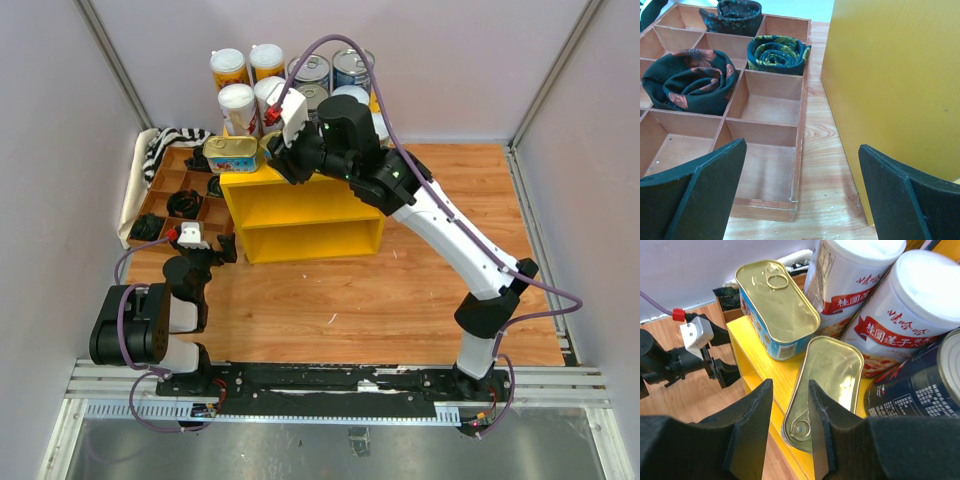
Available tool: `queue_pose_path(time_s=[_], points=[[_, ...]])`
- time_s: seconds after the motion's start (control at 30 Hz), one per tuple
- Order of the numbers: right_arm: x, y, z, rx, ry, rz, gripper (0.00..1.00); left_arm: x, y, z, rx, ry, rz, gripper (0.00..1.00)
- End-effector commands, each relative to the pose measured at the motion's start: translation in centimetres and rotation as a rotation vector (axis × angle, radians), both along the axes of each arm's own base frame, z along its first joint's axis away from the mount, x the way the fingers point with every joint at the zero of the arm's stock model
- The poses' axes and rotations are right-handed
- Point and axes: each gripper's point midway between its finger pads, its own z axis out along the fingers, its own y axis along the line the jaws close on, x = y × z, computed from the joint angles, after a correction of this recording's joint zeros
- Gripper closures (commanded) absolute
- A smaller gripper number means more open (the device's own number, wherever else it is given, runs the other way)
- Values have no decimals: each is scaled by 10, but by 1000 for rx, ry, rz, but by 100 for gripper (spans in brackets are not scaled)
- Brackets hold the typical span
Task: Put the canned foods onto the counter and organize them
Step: Place the canned food on the counter.
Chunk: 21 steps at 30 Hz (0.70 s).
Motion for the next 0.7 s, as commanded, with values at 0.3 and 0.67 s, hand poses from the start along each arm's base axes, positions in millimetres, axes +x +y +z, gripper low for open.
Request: queue_pose_path(time_s=[0.3, 0.67], points=[[18, -19, -15, -81, -38, -54, 71, 3, -2, 9, 15, -31, -9, 0], [24, -36, -11, -102, -73, -70, 73, 4, -2, 9, 15, -33, -9, 0]])
